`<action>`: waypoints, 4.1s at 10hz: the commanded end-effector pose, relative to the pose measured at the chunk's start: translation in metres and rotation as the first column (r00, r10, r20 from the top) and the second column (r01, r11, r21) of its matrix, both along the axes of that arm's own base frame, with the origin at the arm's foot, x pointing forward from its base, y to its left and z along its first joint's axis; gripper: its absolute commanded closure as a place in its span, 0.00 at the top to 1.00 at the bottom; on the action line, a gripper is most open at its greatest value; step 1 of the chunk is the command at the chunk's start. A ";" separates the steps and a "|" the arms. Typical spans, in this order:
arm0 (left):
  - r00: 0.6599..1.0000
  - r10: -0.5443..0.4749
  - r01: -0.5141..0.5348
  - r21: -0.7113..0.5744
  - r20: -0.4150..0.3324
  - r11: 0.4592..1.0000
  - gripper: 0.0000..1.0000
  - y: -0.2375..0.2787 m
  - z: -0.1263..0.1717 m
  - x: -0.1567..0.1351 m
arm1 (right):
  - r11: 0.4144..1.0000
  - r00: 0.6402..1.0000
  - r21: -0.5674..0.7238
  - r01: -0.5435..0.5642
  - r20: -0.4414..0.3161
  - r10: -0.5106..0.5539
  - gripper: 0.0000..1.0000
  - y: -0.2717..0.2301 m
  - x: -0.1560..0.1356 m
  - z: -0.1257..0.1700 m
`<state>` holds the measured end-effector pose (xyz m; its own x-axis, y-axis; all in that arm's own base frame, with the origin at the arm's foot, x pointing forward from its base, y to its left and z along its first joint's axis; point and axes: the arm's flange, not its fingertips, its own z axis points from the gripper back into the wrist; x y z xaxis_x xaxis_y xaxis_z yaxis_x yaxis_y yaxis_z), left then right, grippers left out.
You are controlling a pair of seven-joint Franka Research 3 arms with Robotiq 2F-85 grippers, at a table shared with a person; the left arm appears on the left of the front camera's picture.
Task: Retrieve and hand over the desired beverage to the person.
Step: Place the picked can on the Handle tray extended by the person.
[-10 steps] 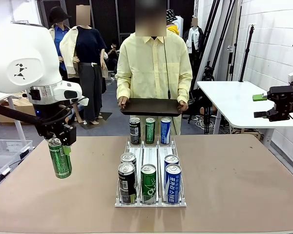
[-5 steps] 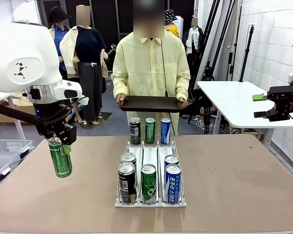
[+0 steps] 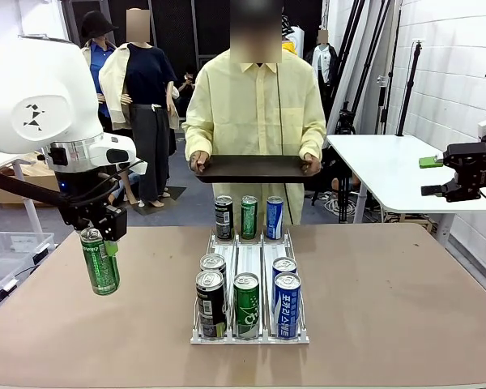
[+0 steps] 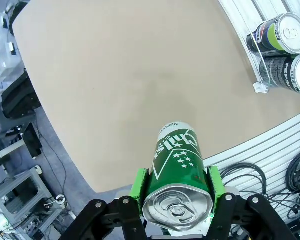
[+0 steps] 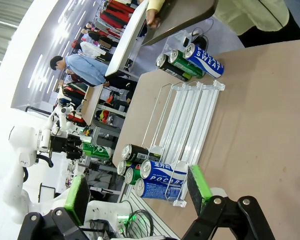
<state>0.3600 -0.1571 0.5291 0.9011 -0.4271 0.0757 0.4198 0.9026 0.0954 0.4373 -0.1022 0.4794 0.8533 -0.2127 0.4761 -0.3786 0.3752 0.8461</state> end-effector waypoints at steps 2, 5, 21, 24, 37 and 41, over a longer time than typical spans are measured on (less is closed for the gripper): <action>1.000 0.014 -0.014 0.000 0.005 1.000 0.00 0.000 0.006 0.002 | 1.000 1.000 0.008 -0.007 -0.001 0.007 1.00 0.001 0.001 0.002; 1.000 0.014 -0.014 0.000 0.005 1.000 0.00 0.000 0.006 0.002 | 1.000 1.000 0.008 -0.007 -0.001 0.007 1.00 0.001 0.001 0.002; 1.000 0.014 -0.014 0.000 0.005 1.000 0.00 0.000 0.006 0.002 | 1.000 1.000 0.008 -0.007 -0.001 0.007 1.00 0.001 0.001 0.002; 1.000 0.014 -0.014 0.000 0.005 1.000 0.00 0.000 0.006 0.002 | 1.000 1.000 0.008 -0.007 -0.001 0.007 1.00 0.001 0.001 0.002; 0.998 0.047 -0.045 -0.052 0.037 0.998 0.00 0.001 0.036 0.020 | 1.000 1.000 0.008 -0.007 -0.001 0.007 1.00 0.001 0.001 0.002; 0.995 0.066 -0.058 -0.105 0.074 0.993 0.00 -0.023 0.090 0.068 | 1.000 1.000 0.008 -0.007 -0.001 0.007 1.00 0.001 0.001 0.002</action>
